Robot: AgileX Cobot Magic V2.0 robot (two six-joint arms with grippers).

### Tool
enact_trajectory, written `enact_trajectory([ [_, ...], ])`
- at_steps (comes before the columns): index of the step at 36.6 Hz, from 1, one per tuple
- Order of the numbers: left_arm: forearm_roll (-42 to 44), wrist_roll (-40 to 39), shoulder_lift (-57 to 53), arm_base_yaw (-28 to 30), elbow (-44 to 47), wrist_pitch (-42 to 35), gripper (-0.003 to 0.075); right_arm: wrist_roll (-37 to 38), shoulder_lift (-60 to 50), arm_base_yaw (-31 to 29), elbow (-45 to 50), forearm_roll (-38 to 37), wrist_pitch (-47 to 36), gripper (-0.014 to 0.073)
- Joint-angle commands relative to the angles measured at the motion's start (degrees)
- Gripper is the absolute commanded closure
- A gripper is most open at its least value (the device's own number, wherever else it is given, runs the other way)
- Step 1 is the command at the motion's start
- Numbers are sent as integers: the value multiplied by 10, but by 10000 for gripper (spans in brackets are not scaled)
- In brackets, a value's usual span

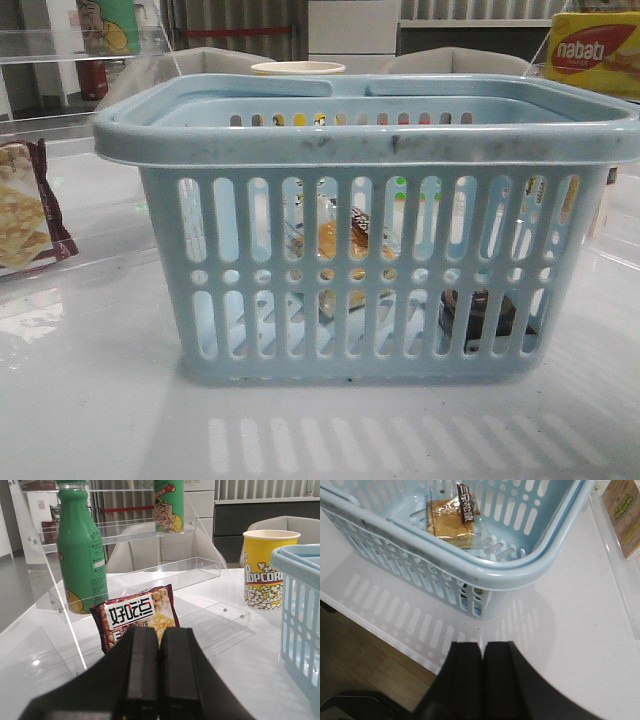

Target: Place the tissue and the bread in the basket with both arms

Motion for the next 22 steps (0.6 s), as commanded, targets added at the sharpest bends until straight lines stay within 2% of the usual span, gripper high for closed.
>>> enact_trajectory([
  [1, -6, -5, -9, 2, 0, -46, 629, -5, 0, 0, -14, -9, -35, 538],
  [22, -6, -5, -9, 2, 0, -46, 629, -5, -19, -3, 4, -9, -40, 538],
])
